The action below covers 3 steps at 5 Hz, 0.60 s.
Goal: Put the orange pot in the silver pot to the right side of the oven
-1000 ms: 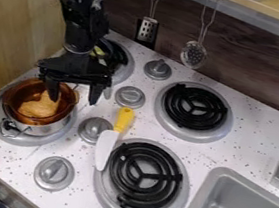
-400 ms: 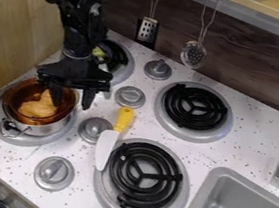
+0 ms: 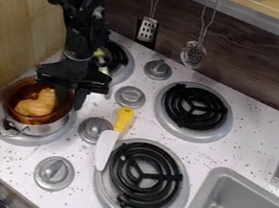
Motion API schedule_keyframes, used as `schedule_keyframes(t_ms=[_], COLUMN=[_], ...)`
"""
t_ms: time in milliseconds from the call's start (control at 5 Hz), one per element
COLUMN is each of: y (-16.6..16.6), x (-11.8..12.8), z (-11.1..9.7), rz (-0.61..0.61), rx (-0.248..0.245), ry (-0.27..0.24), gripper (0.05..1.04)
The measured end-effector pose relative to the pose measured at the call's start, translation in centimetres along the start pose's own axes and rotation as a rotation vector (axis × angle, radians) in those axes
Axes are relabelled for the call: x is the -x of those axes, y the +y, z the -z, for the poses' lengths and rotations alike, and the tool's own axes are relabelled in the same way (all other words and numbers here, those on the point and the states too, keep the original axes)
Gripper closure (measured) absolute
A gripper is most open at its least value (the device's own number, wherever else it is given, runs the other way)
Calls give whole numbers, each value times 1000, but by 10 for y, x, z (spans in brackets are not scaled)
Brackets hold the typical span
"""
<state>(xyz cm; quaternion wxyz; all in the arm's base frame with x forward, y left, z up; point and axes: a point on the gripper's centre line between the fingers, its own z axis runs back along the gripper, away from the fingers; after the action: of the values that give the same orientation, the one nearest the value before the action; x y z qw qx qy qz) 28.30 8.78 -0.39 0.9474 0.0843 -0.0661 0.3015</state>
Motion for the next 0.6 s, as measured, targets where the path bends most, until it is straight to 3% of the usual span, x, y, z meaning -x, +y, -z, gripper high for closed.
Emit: schedule_keyframes(t_ms=[600], y=[2], x=[1], z=[-36], rz=[6], rx=[-85], ry=[-49], gripper=[838])
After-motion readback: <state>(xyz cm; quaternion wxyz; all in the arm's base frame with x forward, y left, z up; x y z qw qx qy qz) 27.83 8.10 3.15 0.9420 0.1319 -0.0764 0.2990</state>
